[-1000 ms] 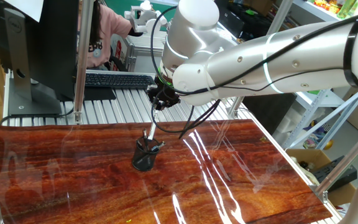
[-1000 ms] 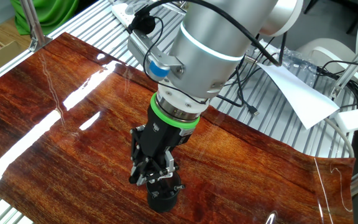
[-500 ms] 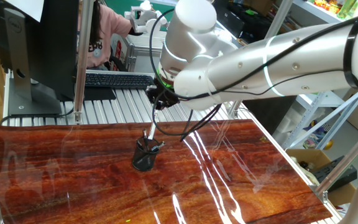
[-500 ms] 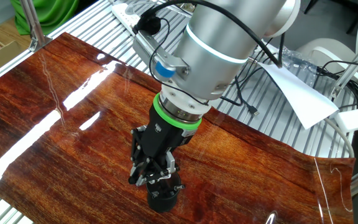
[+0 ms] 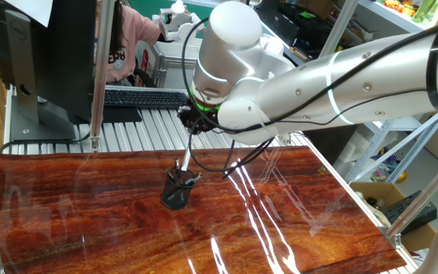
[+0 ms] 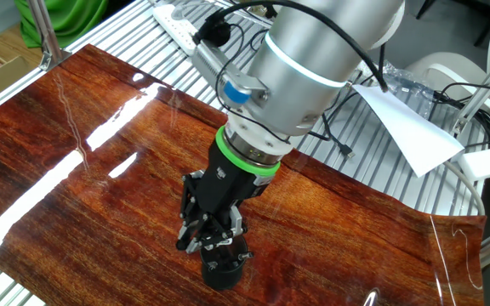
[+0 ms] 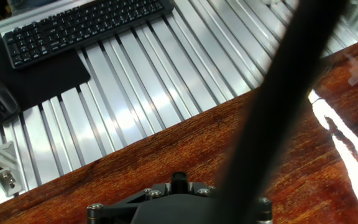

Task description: Put the pen into the pen holder

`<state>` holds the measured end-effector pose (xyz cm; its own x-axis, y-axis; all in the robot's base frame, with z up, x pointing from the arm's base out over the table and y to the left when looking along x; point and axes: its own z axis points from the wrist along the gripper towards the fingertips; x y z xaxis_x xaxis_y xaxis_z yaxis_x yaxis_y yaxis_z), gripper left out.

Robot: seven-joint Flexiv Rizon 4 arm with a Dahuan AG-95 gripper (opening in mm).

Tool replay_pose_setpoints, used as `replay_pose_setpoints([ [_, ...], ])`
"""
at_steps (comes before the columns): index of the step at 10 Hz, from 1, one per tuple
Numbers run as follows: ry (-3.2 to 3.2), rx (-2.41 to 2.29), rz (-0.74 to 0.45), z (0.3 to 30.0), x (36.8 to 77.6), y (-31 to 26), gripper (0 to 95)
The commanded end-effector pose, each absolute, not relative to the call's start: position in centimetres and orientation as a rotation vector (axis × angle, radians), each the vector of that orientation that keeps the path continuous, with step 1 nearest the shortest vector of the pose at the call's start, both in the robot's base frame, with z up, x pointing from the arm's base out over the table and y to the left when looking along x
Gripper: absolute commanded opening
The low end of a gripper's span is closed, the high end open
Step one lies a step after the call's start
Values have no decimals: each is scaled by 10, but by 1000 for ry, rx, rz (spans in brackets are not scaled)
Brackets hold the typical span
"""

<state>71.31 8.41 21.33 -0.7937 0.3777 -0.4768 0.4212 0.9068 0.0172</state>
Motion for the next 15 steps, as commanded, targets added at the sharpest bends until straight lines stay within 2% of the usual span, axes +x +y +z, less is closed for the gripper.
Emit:
replay_pose_setpoints([
  [1, 2570, 572, -133, 214, 713, 84, 0],
  [15, 2542, 565, -167, 216, 709, 88, 0],
])
